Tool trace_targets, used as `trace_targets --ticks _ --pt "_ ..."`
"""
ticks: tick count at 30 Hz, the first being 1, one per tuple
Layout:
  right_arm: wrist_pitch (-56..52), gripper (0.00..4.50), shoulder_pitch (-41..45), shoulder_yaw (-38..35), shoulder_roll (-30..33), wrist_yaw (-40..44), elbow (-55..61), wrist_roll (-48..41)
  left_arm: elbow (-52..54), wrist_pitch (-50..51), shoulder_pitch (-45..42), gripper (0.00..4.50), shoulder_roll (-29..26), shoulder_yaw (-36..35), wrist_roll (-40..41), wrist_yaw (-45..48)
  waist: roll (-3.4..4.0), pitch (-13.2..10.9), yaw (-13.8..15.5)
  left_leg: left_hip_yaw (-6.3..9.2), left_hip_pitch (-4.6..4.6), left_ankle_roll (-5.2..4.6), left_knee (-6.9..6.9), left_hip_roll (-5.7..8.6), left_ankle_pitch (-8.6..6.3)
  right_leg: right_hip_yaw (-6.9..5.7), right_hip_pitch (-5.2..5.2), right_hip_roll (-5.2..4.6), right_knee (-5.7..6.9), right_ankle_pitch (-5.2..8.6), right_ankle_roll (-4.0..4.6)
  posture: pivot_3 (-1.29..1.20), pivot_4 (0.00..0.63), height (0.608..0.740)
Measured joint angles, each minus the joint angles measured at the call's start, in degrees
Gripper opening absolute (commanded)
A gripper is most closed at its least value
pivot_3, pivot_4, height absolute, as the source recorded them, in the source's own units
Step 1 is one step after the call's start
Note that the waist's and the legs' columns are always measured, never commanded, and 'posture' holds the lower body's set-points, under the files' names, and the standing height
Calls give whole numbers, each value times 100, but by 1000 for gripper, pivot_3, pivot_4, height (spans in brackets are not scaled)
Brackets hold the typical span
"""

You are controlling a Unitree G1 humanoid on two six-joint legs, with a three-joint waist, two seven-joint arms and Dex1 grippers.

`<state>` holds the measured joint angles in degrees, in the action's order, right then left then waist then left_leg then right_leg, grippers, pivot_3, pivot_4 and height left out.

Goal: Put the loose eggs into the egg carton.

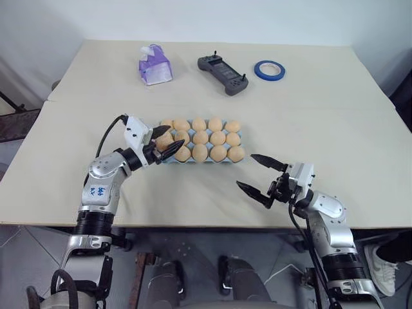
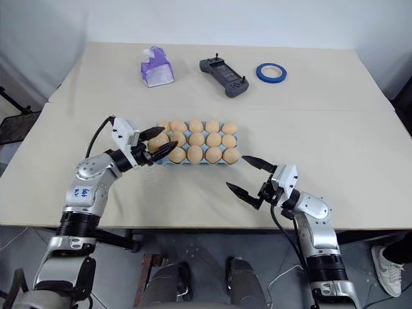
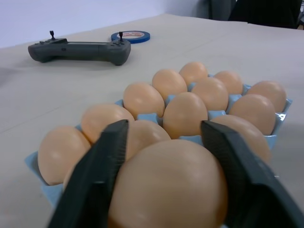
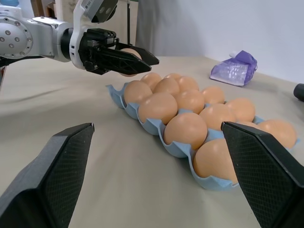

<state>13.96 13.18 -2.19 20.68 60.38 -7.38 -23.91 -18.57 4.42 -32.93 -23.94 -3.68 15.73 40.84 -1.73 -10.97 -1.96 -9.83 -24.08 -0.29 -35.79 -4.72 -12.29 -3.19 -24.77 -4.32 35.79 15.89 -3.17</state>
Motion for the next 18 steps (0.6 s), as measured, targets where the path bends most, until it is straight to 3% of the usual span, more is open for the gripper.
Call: trace_targets --ticks 1,2,4,8,18 --pt "2 4500 -14 0 -3 -3 15 0 -2 -7 1 3861 0 -5 -4 -2 0 0 0 0 0 0 0 0 0 0 0 -1 0 0 0 0 150 740" --pt "9 4500 -36 0 -9 -9 28 0 -12 -17 1 4273 -1 -19 -17 -6 0 0 -1 0 0 -1 -2 -1 0 0 2 -3 0 -1 -2 0 150 740" --pt "42 4500 -88 0 -29 -73 80 0 16 -57 124 4473 -98 -52 -19 25 0 0 0 0 -1 -5 -7 1 -3 1 4 -10 0 -3 -5 0 150 740" --pt "68 4500 -126 2 -29 -93 81 0 263 -37 444 4473 -296 -234 18 82 0 0 2 1 -3 -5 -6 -2 -3 0 2 -9 1 -2 -4 0 150 740" --pt "-71 4500 81 -123 417 79 -100 -21 1240 1 2253 4473 -1706 -1012 365 1166 1 0 -115 3 -3 -1 30 -4 -4 30 -5 -19 -24 20 36 0 150 740"
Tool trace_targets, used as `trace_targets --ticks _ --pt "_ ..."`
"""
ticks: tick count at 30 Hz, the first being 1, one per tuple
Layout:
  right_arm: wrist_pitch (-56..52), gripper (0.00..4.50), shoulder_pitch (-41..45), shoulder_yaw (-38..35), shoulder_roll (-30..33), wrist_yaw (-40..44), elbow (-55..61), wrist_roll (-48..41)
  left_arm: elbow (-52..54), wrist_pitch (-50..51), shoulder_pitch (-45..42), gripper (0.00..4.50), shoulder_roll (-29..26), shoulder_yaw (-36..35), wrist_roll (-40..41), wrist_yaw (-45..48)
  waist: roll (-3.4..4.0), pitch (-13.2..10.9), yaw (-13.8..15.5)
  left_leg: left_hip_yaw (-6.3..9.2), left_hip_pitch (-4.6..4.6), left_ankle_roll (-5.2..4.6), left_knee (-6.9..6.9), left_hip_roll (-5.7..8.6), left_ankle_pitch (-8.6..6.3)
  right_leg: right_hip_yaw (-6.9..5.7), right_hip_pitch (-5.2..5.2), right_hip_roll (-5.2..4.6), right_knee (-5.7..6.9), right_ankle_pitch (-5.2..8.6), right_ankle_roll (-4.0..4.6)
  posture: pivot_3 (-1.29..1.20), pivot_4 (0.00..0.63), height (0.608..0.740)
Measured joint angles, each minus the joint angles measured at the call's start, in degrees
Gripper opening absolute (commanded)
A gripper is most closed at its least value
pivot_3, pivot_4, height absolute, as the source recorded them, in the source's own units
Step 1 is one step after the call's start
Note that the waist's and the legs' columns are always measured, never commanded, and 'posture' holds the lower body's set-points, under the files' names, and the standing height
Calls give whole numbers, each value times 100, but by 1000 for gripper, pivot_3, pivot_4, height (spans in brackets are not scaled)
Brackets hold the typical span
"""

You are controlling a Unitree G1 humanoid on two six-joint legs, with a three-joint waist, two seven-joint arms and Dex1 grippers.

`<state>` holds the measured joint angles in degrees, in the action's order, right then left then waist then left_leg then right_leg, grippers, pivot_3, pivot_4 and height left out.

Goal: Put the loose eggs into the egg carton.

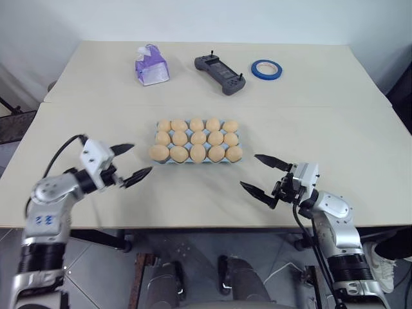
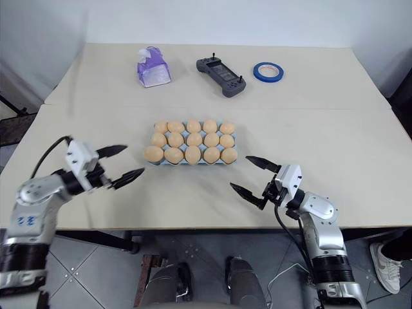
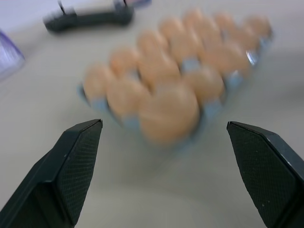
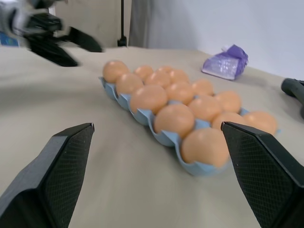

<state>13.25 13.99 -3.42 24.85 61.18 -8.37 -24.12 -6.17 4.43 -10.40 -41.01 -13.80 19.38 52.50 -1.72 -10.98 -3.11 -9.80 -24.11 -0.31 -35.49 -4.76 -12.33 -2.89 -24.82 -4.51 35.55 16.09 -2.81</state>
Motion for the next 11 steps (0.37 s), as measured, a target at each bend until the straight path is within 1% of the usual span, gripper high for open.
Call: trace_targets --ticks 4,11 --pt "-14 4500 161 -13 13 69 -115 -2 265 46 453 4473 -45 -149 106 115 0 0 1 -1 -2 1 17 2 0 15 1 -6 -13 10 19 0 150 740" --pt "-69 4500 269 -12 16 181 -279 1 552 41 698 4473 80 -164 124 -3 0 0 -9 -2 -3 4 36 2 0 14 -8 -4 -19 -1 -2 0 150 740"
